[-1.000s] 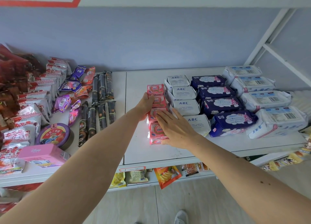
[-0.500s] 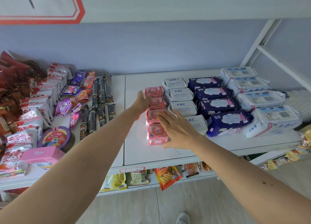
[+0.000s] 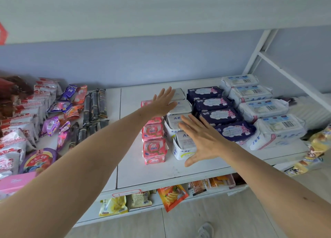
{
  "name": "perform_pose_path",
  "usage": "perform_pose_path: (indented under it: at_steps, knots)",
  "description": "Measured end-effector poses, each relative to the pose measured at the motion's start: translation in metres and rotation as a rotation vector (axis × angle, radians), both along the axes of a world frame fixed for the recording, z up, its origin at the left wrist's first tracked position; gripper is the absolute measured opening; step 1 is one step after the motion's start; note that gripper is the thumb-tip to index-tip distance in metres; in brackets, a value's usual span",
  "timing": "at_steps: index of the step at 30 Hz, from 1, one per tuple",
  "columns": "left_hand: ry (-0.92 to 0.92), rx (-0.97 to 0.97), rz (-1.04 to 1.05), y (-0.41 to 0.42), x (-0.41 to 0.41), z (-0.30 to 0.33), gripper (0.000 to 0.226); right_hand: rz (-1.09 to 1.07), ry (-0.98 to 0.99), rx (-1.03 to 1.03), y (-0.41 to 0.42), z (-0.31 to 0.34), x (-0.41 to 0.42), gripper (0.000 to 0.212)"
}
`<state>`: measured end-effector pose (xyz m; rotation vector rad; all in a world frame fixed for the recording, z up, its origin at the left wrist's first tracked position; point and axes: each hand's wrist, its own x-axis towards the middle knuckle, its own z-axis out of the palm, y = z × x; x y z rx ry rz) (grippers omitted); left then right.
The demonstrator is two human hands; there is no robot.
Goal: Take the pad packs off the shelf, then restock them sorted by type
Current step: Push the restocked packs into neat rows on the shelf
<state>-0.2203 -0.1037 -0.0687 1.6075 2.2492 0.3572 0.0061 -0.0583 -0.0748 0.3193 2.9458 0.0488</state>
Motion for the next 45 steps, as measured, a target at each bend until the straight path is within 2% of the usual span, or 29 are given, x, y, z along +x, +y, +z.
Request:
perform_pose_path:
  at_steps: [3, 8, 11, 20, 26, 31, 45]
  knots:
    - [0.09, -0.097, -0.063, 0.009, 0.002, -0.005, 0.057, 0.038, -0.019, -0.003, 0.006, -0.002, -0.005, 0.134]
    - [0.139, -0.187, -0.098, 0.013, 0.001, -0.014, 0.054, 0.037, 0.034, -0.009, 0.009, -0.013, -0.01, 0.118]
    - [0.142, -0.179, -0.092, 0.013, 0.001, -0.016, 0.054, 0.035, 0.071, 0.014, 0.008, -0.013, -0.011, 0.116]
    - [0.133, -0.16, -0.083, 0.011, 0.004, -0.017, 0.054, 0.038, 0.109, 0.076, 0.005, -0.017, -0.009, 0.131]
    - [0.122, -0.162, -0.081, 0.01, 0.003, -0.017, 0.053, 0.206, 0.105, 0.094, 0.013, -0.021, -0.004, 0.109]
    - [0.12, -0.158, -0.081, 0.01, 0.003, -0.019, 0.053, 0.243, 0.116, 0.09, 0.01, -0.021, -0.008, 0.099]
    - [0.128, -0.174, -0.124, 0.012, -0.006, -0.016, 0.053, 0.2, 0.068, 0.074, 0.014, -0.02, -0.013, 0.09]
